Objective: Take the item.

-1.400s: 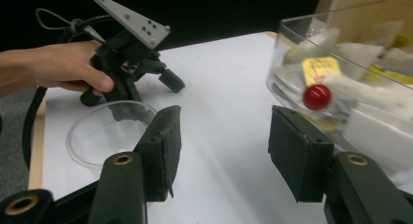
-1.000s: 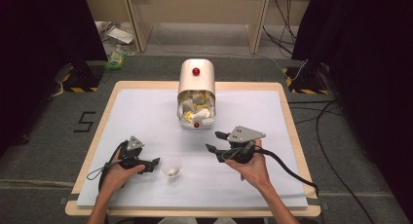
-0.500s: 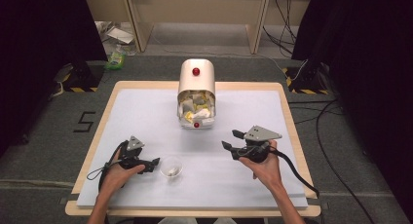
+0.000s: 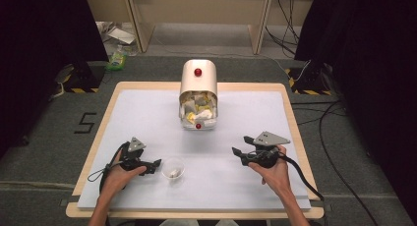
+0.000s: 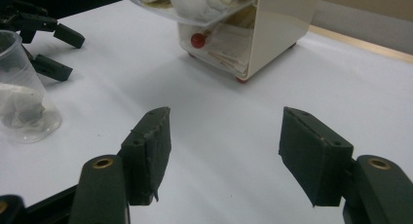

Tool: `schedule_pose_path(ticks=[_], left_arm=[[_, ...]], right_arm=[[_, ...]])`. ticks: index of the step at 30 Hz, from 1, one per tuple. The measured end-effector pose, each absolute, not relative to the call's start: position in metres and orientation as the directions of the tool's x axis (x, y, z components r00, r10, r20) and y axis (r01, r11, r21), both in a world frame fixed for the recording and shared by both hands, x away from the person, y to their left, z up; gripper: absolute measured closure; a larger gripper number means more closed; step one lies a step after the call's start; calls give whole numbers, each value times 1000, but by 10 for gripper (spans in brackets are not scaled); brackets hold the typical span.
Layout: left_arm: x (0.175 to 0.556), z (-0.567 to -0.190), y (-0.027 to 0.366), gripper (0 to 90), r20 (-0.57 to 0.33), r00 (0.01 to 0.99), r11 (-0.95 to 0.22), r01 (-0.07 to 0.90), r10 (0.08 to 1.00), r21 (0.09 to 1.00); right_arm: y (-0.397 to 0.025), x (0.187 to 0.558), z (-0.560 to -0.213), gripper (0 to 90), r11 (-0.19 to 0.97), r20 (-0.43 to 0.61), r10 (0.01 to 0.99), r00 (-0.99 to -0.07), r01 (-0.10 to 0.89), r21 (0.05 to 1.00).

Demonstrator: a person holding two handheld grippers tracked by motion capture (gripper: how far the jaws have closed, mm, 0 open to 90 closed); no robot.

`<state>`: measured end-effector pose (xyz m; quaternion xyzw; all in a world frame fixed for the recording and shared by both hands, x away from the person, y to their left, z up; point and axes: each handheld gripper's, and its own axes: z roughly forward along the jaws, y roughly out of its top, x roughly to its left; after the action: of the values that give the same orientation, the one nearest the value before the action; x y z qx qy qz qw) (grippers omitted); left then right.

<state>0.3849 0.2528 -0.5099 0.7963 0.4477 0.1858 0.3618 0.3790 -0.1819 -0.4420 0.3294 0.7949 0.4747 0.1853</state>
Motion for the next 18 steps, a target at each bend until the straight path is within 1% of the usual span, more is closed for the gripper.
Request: schedule_pose_path(ticks=[10, 12, 18], left_arm=[[385, -510, 253, 32, -28, 530, -338, 579, 847, 743], [385, -510, 253, 32, -28, 530, -338, 579, 847, 743], [385, -510, 253, 32, -27, 530, -338, 578, 847, 743]], right_arm=[[-193, 371, -455, 350, 333, 45, 713, -699, 396, 856], [-194, 370, -456, 342, 350, 31, 717, -697, 398, 848], [-200, 368, -465, 337, 343, 53, 724, -687, 426, 837]])
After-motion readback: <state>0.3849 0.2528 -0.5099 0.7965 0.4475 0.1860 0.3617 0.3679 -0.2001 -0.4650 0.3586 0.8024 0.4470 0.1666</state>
